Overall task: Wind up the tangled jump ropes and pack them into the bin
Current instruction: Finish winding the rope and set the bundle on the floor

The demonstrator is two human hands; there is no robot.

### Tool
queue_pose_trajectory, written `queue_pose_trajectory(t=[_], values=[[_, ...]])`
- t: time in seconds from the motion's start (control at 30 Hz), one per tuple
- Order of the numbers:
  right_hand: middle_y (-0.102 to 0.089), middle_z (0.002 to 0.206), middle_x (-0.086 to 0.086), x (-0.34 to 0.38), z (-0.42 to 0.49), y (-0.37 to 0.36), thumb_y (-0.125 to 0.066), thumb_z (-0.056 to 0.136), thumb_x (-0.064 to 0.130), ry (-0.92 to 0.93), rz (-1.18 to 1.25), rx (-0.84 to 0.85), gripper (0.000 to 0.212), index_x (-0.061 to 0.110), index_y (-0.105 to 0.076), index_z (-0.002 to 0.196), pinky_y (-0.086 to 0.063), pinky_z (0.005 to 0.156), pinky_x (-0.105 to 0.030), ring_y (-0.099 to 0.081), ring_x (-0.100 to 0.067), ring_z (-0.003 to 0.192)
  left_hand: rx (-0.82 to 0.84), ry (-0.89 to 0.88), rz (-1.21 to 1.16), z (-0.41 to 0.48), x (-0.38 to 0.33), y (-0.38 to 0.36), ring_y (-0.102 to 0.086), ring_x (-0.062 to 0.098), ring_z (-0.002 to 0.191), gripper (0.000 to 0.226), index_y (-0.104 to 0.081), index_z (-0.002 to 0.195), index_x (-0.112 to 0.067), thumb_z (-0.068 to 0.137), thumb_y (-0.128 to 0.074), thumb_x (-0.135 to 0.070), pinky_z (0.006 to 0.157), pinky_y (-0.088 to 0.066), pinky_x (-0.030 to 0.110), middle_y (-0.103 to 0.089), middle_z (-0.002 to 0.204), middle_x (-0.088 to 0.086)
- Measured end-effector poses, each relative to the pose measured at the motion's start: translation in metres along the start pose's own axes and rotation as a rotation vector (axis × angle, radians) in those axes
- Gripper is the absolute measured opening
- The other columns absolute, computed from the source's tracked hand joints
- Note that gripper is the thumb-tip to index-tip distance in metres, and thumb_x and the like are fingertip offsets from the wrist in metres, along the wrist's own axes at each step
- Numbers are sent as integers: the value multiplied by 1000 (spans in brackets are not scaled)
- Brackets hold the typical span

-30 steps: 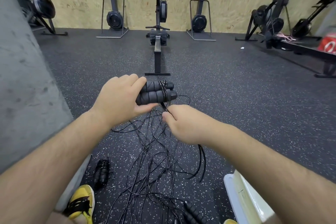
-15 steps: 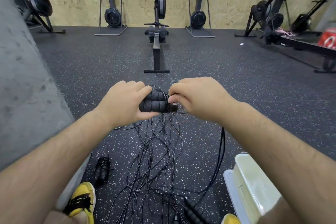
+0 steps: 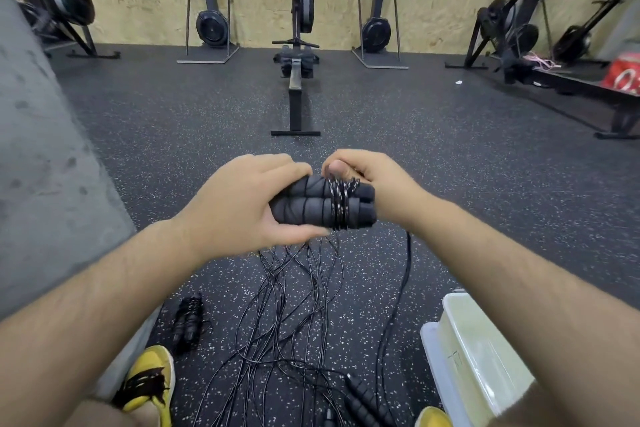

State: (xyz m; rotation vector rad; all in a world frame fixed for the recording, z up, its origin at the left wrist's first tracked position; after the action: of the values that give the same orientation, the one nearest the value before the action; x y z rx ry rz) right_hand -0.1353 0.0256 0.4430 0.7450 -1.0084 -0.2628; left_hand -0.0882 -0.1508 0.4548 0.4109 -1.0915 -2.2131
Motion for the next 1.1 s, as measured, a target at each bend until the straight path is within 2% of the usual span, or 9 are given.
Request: queue_pose_trajectory(t=[0.07, 0.13, 0.27, 0.37, 0.47, 0.57, 0.7, 0.83, 1.1], values=[[-60, 75, 18, 3, -2, -13, -54, 94, 1, -48, 116, 12, 30, 28, -59, 82, -47, 66, -20, -54, 0, 70, -50, 66, -8, 2, 3, 5, -49, 16, 73, 60, -63, 101, -15, 79, -67, -70, 67, -40, 32, -51, 80, -7], [-62, 85, 15, 4, 3, -23, -49, 94, -6, -83, 49, -6, 38, 29, -61, 87, -48, 69, -15, -56, 1, 76, -89, 131, 16, 4, 10, 9, -52, 17, 76, 64, -63, 105, -16, 78, -63, -74, 69, -42, 33, -53, 82, -7], [-59, 72, 2, 4, 8, -38, -43, 96, 3, -188, 47, -14, 29, 21, -58, 78, -43, 58, -28, -49, -15, 63, -116, 194, 99, 5, 20, 9, -56, 21, 78, 66, -63, 105, -17, 77, -58, -77, 69, -46, 37, -55, 83, -5], [-61, 80, -4, 9, 2, -45, -39, 102, 13, -207, 115, 29, 24, 21, -59, 90, -46, 59, -31, -52, -19, 64, -127, 246, 181, 3, 30, 8, -55, 22, 79, 64, -60, 100, -18, 77, -58, -78, 67, -43, 36, -53, 81, -4], [-56, 76, 4, 21, -5, -51, -38, 106, 22, -161, -14, 134, 21, 28, -53, 93, -40, 60, -27, -48, -11, 63, -102, 237, 272, 2, 42, 5, -56, 27, 77, 67, -59, 96, -16, 78, -54, -80, 65, -43, 39, -52, 80, -1], [-62, 87, 2, 28, -11, -51, -38, 106, 29, -120, -216, 168, 21, 19, -56, 101, -41, 72, -33, -57, -17, 80, -45, 214, 356, 1, 54, 2, -56, 29, 75, 72, -58, 95, -14, 78, -45, -84, 64, -41, 39, -51, 80, 0], [-49, 72, 11, 46, -19, -38, -44, 103, 30, -54, -412, 161, 28, 27, -43, 75, -28, 62, -34, -47, -15, 69, -2, 172, 404, 2, 58, 0, -56, 31, 73, 73, -58, 95, -13, 78, -43, -81, 63, -39, 38, -52, 79, 3], [-61, 72, 2, 58, -25, -25, -53, 93, 27, -36, -403, 214, 17, 14, -59, 86, -46, 63, -35, -57, -18, 68, 29, 134, 444, 3, 52, -5, -56, 30, 73, 65, -56, 91, -15, 79, -50, -78, 62, -36, 37, -53, 80, 2], [-55, 78, 10, 68, -23, -13, -46, 100, 35, 140, -650, 110, 17, 25, -55, 90, -37, 63, -34, -51, -19, 73, 64, 142, 425, 1, 51, -10, -58, 29, 74, 63, -57, 90, -16, 73, -61, -76, 64, -28, 33, -54, 80, 1]])
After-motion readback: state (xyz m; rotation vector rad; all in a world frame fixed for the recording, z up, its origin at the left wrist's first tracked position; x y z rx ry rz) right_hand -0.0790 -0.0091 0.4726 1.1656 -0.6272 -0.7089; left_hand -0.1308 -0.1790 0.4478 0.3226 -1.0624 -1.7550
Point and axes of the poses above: each hand's wrist, its own z-axis towards the middle knuckle, its own y-axis out of the back of the hand, x = y × z, the point moved 5 cm from there along z, towards the middle knuckle
